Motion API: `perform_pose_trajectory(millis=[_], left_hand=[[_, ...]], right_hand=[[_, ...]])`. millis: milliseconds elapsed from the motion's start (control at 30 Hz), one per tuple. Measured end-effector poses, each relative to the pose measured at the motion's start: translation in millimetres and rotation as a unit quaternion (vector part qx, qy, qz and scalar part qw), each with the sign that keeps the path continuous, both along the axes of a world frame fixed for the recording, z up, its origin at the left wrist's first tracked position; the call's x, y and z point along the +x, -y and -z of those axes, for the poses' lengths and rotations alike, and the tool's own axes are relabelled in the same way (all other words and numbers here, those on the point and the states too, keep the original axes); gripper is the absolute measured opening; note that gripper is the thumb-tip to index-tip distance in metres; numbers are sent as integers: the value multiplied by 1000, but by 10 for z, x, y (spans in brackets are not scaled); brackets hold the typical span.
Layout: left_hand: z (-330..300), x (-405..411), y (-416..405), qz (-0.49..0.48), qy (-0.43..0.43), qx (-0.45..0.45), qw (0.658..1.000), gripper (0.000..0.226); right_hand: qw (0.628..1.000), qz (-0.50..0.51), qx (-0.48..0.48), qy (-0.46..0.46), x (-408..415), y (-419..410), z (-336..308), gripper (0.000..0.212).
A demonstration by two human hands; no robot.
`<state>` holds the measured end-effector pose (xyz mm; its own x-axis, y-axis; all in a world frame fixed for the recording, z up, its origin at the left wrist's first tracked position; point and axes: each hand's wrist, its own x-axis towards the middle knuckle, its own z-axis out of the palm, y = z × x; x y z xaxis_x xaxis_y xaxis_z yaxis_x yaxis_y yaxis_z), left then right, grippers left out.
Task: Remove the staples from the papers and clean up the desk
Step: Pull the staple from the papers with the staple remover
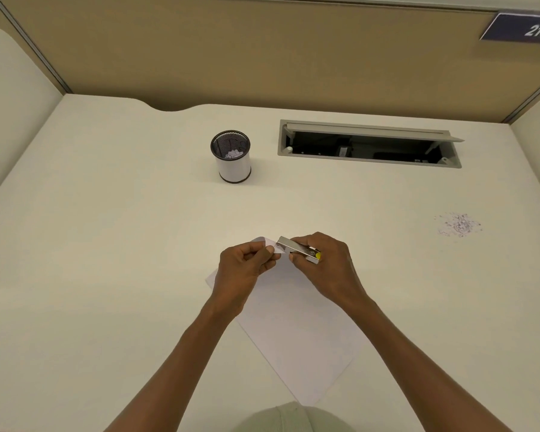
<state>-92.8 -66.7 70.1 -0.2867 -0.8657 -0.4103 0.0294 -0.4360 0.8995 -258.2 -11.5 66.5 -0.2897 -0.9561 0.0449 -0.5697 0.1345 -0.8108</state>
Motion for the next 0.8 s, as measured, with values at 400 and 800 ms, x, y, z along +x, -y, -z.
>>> perform_pose_trajectory(millis=[400, 800], left_hand=[[-58, -49, -5, 16, 148, -127, 981, 15], [-86, 6, -20, 21, 92, -89, 992, 14]], right_hand=[[999, -30, -9, 32, -35, 30, -129, 36], [996, -21, -80, 32, 106, -29, -22, 23]])
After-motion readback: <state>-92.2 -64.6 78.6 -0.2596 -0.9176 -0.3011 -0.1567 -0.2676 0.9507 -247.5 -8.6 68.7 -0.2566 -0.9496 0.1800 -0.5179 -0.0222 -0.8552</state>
